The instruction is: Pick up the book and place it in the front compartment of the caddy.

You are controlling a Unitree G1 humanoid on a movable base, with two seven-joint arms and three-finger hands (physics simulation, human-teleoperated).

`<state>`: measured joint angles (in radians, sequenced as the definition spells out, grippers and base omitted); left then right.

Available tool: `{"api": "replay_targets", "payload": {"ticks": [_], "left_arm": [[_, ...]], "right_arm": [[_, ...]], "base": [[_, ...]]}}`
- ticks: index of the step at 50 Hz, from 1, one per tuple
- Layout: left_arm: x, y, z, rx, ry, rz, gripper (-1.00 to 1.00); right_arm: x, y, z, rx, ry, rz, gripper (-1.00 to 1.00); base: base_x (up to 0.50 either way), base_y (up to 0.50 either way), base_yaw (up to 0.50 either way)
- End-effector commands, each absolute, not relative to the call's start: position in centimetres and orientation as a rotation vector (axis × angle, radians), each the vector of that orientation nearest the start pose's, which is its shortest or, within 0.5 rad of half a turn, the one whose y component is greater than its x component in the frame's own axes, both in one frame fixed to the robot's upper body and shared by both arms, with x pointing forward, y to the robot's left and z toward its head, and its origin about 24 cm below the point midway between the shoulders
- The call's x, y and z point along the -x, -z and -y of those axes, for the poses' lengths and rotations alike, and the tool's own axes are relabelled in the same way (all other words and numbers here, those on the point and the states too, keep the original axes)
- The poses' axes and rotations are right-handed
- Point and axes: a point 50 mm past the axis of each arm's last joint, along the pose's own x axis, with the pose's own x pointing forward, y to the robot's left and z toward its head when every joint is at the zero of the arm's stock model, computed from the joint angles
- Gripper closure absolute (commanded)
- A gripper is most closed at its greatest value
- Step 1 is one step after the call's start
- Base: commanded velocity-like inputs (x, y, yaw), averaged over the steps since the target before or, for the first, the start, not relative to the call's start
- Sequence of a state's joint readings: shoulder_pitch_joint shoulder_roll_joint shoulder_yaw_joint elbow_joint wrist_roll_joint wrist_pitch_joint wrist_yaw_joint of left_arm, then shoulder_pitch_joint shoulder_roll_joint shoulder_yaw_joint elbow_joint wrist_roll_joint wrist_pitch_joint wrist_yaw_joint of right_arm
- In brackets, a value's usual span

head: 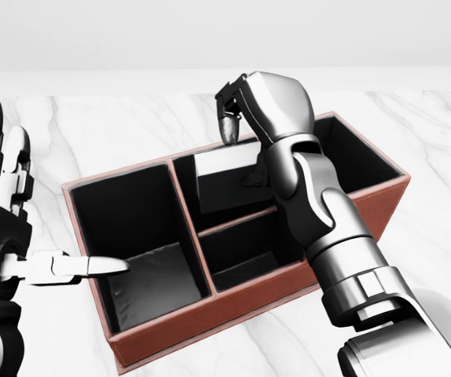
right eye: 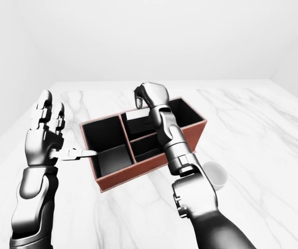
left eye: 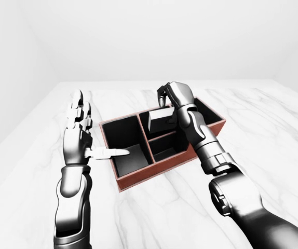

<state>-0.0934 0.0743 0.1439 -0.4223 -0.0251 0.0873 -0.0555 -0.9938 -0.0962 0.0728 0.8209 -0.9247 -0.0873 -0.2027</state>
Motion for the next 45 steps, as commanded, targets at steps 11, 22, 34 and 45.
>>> {"api": "replay_targets", "payload": {"ticks": [11, 22, 34, 45], "left_arm": [[-25.0, -16.2, -18.6, -0.071, -0.061, 0.455, -1.00], [-25.2, -16.0, -18.7, -0.069, -0.065, 0.449, -1.00], [-25.1, -16.7, -19.1, -0.067, -0.075, 0.477, -1.00], [-25.2, -16.8, -19.3, -0.065, -0.081, 0.478, -1.00]], "right_arm": [[-40.1, -19.2, 8.1, 1.082, 0.038, 0.471, 1.00], [-40.4, -19.1, 8.4, 1.093, 0.059, 0.461, 1.00], [-40.6, -18.8, 8.4, 1.091, 0.088, 0.461, 1.00], [-40.5, -18.7, 8.5, 1.086, 0.097, 0.466, 1.00]], "base": [[0.00, 0.00, 0.00], [0.00, 0.00, 0.00], [0.00, 0.00, 0.00], [0.00, 0.00, 0.00]]}}
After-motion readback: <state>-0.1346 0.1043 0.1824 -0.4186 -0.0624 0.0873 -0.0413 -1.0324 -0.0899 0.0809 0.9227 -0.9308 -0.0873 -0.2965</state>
